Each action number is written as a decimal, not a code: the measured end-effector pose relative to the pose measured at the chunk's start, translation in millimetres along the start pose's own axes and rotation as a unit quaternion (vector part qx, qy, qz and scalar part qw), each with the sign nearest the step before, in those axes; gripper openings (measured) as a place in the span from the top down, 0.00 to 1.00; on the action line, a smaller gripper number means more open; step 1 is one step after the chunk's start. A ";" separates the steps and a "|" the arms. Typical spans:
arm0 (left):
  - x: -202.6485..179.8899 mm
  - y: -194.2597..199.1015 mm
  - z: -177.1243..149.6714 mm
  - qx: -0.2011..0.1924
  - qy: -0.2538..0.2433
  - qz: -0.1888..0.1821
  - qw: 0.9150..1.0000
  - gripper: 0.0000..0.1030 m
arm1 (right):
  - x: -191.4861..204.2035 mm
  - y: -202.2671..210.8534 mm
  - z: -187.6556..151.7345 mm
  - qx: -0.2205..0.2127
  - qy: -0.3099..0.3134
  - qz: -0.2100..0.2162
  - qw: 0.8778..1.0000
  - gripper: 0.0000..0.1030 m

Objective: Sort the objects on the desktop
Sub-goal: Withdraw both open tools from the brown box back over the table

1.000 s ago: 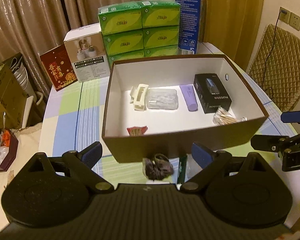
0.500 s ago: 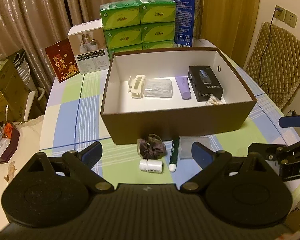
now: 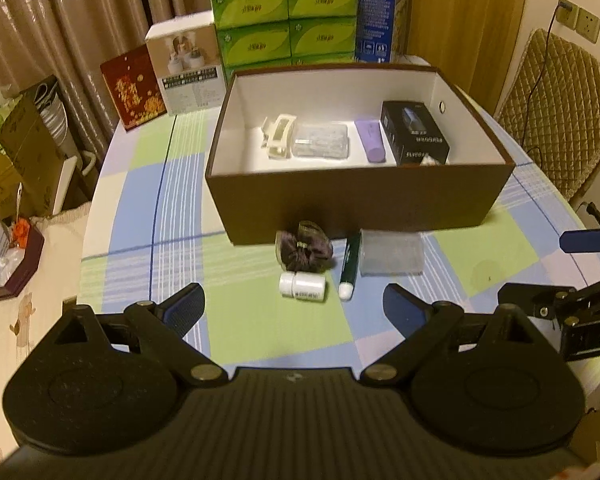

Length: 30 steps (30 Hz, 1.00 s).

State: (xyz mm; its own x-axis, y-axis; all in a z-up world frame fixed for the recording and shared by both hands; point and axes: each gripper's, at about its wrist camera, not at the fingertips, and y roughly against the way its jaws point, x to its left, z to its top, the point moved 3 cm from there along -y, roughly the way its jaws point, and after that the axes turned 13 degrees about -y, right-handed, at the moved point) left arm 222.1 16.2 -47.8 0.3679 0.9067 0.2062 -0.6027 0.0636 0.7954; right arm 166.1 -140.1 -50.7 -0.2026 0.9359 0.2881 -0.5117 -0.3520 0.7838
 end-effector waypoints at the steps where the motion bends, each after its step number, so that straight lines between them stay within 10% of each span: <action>1: -0.7 -1.7 -3.5 0.005 0.002 -0.002 1.000 0.08 | -0.5 -1.1 -2.0 0.002 -0.001 0.000 1.000 0.02; 30: -1.4 -54.1 -30.9 0.022 -0.010 -0.037 0.999 0.11 | -14.8 -54.2 -11.4 0.032 -0.047 -0.017 0.998 0.02</action>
State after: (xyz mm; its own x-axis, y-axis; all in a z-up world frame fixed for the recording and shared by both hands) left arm 232.3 24.4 -108.7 0.4240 0.8920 0.1568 -0.5413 0.1108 0.8335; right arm 187.3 -135.1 -103.7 -0.1041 0.9455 0.3086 -0.4612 -0.3208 0.8273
